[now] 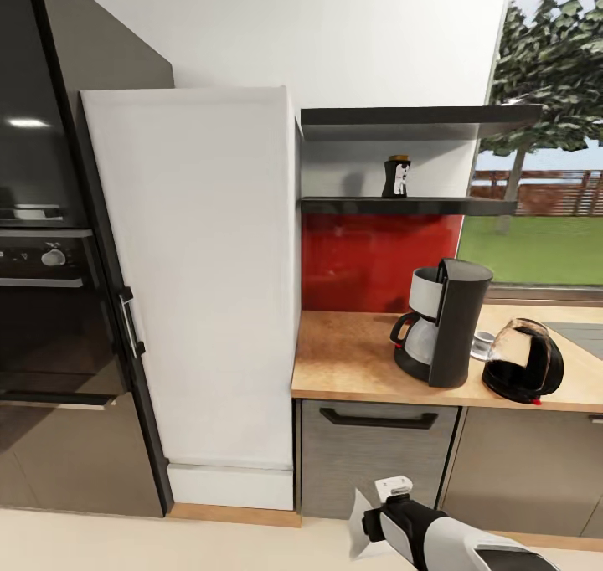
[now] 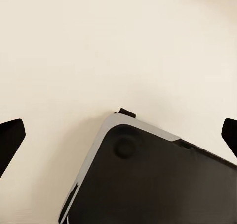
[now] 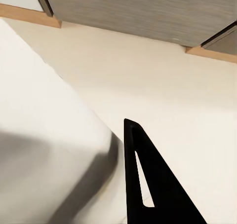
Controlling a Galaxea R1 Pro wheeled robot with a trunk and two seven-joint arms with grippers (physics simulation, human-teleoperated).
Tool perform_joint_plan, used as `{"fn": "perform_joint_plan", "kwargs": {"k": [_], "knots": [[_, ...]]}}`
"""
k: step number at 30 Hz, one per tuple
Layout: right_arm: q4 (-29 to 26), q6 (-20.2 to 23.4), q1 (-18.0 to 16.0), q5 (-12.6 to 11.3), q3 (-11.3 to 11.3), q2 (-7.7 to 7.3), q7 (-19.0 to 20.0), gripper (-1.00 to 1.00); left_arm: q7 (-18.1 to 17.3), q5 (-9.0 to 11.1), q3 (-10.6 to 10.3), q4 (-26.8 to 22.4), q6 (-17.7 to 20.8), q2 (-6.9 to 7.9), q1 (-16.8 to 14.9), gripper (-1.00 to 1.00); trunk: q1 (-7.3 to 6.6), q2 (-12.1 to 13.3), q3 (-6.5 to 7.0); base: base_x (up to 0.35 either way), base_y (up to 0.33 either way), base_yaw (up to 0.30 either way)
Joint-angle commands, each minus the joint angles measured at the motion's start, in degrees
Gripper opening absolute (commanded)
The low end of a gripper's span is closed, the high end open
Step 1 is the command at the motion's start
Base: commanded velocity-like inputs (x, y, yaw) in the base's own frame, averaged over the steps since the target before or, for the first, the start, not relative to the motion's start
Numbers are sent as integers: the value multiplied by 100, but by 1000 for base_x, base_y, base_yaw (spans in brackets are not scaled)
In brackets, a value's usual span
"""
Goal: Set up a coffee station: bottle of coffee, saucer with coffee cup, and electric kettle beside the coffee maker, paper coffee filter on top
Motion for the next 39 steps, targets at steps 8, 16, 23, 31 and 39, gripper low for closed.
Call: {"fn": "perform_joint_plan", "kwargs": {"k": [8, 16, 23, 31, 39], "knots": [[10, -130, -5, -166, -70, -136, 18, -100, -1, -77, -34, -7, -7, -13, 1, 100, 2, -4, -2, 0, 0, 0], [12, 22, -5, -3194, -92, -924, 1180, -100, -24, -101, -42, -19, 4, -267, 1, 100, 2, -4, -2, 0, 0, 0], [3, 828, -5, -3842, -92, -1134, 1795, -100, -20, -56, -29, 0, -25, -268, 1, 100, 2, -4, -2, 0, 0, 0], [1, 808, -5, -3887, -92, -1166, 1814, -100, -12, -105, -44, -4, -2, -246, 1, 100, 2, -4, -2, 63, 139, 0], [1, 693, -5, -3865, -92, -1148, 1800, -100, -46, -201, -61, -13, 13, -224, 1, 100, 2, -4, 23, 148, 297, -110]]}}
